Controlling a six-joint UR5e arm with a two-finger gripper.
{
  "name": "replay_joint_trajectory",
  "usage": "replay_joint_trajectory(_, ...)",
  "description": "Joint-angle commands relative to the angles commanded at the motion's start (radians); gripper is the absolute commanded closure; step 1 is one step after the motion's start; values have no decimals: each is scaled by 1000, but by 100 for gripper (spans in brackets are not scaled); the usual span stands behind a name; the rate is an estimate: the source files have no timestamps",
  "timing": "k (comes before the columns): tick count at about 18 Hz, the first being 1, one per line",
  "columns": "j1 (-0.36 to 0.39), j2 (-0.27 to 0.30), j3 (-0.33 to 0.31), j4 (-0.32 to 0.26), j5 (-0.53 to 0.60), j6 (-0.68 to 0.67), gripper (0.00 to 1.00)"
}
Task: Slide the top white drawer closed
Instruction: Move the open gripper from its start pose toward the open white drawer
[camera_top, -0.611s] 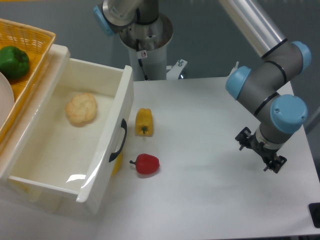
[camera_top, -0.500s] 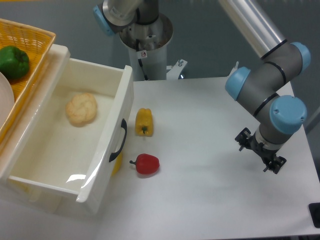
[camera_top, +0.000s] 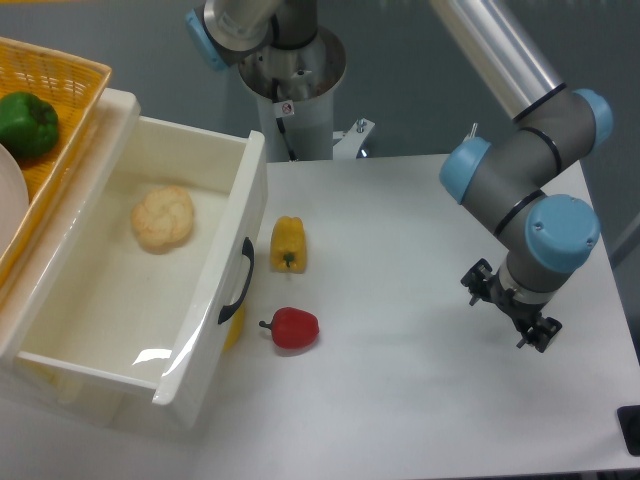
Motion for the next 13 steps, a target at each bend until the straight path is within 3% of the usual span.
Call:
replay_joint_trajectory(3, 0, 35, -55, 29, 2, 0, 0)
replay_joint_trajectory(13, -52, 86, -109, 31, -9, -185, 0)
